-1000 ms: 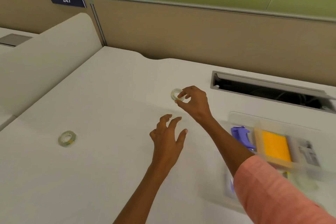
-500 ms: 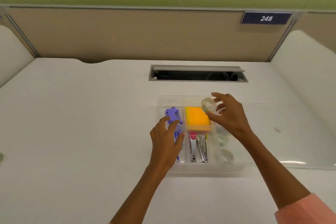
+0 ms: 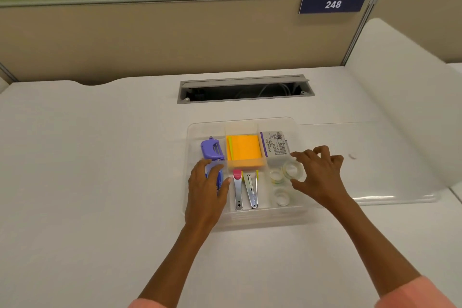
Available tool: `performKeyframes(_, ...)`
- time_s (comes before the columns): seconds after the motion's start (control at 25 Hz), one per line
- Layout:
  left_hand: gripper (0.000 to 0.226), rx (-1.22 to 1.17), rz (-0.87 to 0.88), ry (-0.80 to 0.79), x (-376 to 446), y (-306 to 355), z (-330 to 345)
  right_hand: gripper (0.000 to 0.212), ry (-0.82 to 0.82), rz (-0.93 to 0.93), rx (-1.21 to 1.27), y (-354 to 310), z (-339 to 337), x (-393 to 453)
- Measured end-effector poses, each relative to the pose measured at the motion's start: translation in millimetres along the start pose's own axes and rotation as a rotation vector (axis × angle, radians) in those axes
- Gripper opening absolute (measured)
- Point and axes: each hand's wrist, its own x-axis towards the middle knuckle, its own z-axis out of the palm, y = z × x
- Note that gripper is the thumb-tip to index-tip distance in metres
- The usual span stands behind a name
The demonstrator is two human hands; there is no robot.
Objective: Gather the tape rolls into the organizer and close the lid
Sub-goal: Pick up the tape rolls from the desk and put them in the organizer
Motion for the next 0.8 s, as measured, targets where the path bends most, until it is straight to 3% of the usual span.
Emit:
performKeyframes(0.28,0.044,0.016,-0.021,0.006,-0.1,-2.3,1.7,0.057,0.041,0.000,0.027,-0.8,6.0,-0.5)
performKeyframes(0.44,0.045,0.015,-0.017,0.014,-0.3,-2.1,2.7,0.043,0.068,0.015,0.009,-0.7,8.2,-4.3)
performKeyframes(0.8,0.043,0.025,0.000,0.006,-1.1,-2.9,2.6,0.034,-0.008,0.007,-0.132,-5.1,7.5,-4.3)
